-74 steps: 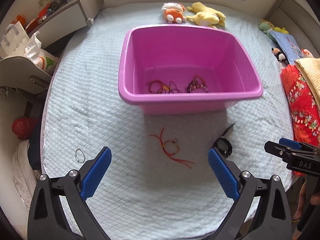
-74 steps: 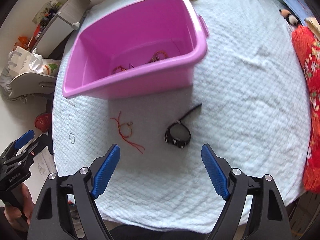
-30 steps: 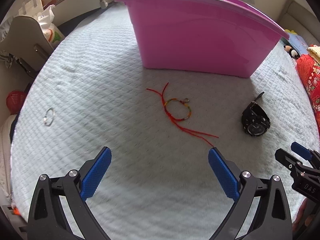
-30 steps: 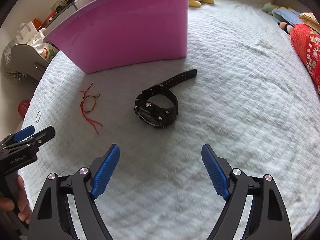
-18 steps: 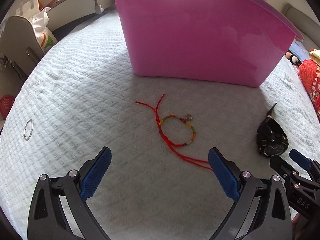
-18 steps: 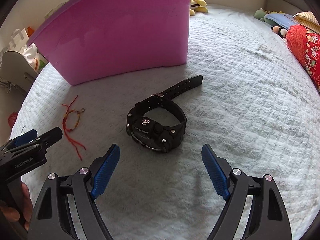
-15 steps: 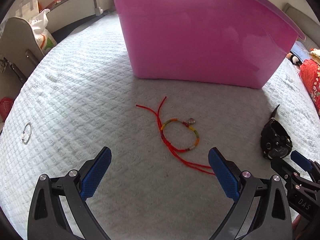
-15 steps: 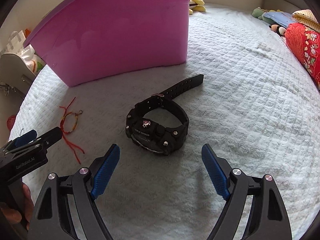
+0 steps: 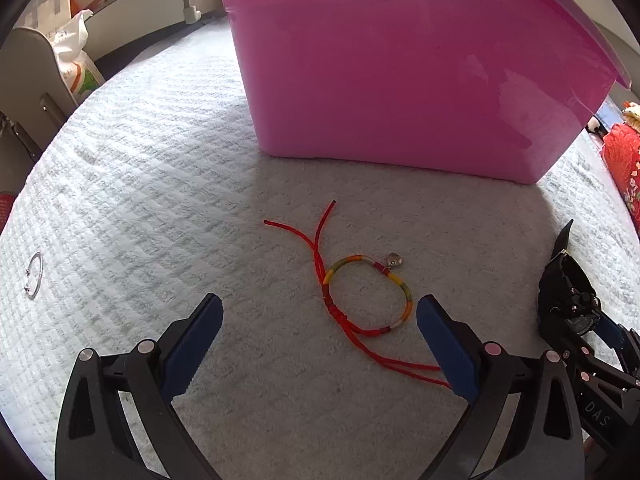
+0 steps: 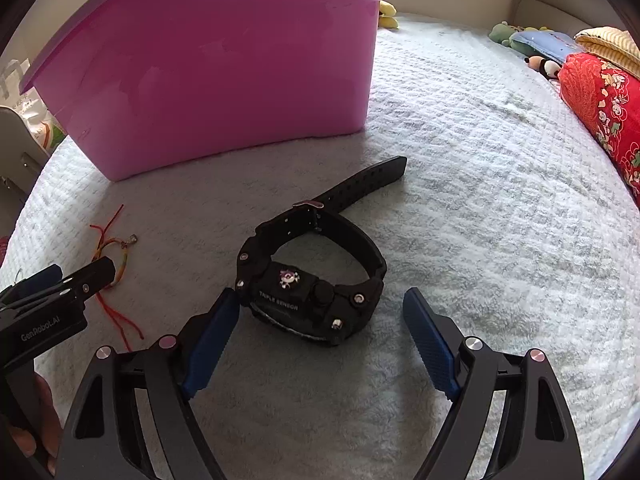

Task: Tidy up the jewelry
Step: 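Grasp the red-string bracelet with the left tool while the right tool grasps the black watch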

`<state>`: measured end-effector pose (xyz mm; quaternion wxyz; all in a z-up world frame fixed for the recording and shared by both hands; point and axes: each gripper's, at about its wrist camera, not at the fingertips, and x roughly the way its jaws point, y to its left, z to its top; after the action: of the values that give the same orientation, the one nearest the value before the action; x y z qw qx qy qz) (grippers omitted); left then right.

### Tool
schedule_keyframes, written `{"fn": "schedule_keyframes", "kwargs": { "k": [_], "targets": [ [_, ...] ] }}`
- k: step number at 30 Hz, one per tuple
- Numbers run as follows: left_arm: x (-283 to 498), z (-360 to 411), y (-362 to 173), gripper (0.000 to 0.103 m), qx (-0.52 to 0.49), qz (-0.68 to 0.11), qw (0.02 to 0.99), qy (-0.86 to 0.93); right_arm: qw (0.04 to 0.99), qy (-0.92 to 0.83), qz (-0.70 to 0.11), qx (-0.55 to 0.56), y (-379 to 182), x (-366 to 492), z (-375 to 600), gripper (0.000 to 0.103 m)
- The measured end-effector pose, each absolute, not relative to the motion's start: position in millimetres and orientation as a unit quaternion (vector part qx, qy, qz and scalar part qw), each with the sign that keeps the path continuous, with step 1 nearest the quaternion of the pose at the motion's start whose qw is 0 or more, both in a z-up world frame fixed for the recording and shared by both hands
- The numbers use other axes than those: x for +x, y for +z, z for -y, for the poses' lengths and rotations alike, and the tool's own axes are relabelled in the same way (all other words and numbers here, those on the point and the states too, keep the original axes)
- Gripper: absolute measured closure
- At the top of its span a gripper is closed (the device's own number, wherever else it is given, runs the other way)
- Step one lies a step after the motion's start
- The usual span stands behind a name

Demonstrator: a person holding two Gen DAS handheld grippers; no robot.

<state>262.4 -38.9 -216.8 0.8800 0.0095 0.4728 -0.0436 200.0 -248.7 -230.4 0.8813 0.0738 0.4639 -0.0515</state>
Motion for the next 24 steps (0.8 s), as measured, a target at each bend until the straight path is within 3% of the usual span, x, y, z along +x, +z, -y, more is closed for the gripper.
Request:
{"fn": "schedule_keyframes", "kwargs": {
  "k": [24],
  "targets": [
    [288,76,-240,0.007,0.044,-0.456,0.888,-0.042,0.891,-0.054,-0.446,0.068,-247,218,256,0.019]
  ]
}}
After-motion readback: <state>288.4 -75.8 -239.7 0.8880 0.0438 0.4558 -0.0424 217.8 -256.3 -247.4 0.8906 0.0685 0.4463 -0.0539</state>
